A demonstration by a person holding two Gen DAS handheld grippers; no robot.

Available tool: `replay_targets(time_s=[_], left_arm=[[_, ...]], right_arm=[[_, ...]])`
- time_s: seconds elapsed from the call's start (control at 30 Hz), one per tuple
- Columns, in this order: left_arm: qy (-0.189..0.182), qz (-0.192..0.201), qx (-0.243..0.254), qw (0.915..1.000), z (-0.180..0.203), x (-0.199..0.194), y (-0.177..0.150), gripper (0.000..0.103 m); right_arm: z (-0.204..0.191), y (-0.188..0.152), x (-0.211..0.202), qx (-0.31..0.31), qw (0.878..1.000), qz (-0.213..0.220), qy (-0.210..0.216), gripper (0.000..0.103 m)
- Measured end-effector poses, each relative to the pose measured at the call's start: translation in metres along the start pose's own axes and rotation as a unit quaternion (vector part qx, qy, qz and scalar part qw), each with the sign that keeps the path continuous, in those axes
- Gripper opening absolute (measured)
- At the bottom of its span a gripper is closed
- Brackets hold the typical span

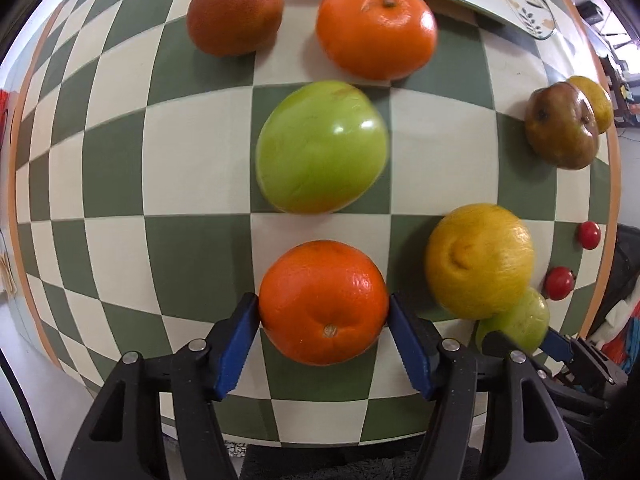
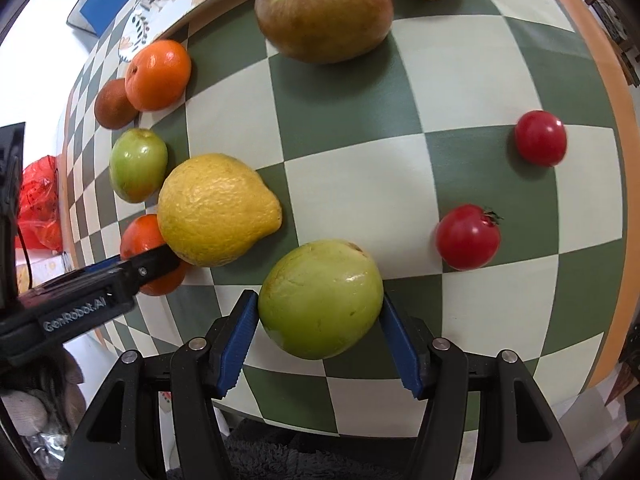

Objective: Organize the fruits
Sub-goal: 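Carry both fruits onto the white floral plate and open both tools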

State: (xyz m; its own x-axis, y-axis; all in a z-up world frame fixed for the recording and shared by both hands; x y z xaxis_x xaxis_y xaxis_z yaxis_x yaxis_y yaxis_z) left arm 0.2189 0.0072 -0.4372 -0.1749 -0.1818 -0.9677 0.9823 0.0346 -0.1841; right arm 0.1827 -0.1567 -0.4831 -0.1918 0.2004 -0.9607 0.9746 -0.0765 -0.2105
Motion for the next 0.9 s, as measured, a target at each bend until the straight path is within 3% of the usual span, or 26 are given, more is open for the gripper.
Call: replay_targets(time_s=[0.2,0.33,0.5,0.6,0.67,0.8,0.9], left_arm=[[0.002,0.02,0.016,0.9997,0.004,-0.016,0.001,0.063],[-0.001,0.031,0.031,0.999,0.007,-0.037,-0.006,0.063],[-0.046,0.052,0.033,0.997,0.014,-0.094,-0.005,0.063],[-0.073,0.081,0.039,0.9932,0.024,-0.135,0.021,0.063],[-0.086,0.1,0.04,0.9904,0.042,-0.142,0.038,0.063],[-0.076,0.129,0.037,0.9881,0.06,-0.142,0.118,0.063],[-0.066,0.122,0.031,0.9898,0.06,-0.136,0.174,0.063]], right_arm=[[-0.003,-0.002,-0.005,-0.028,0.999,0.018,-0.024,0.063],[0.005,-0.004,-0.022,-0.03,0.999,0.032,-0.01,0.063],[0.01,0.003,-0.074,-0.036,0.997,0.069,0.019,0.062],[0.01,0.033,-0.112,-0.037,0.993,0.101,0.039,0.062],[0.007,0.064,-0.132,-0.041,0.99,0.125,0.045,0.062],[-0.011,0.136,-0.148,-0.055,0.986,0.156,0.028,0.062],[-0.036,0.195,-0.14,-0.064,0.984,0.163,0.014,0.062]])
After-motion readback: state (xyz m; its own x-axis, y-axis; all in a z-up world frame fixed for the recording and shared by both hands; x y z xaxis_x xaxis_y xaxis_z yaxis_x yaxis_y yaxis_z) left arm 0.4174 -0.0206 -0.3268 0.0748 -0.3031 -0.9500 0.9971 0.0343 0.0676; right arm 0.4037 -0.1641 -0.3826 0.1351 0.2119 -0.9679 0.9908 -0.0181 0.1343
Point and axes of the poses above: each gripper's, at about its wrist camera, not at the fingertips, and x roughly the way its jaws point, z to its right, y to its top, the point moved 8 cm from there along x, roughly the way its jaws point, and after that the axes turned 8 degrees about -y, right-handed, at the moved point
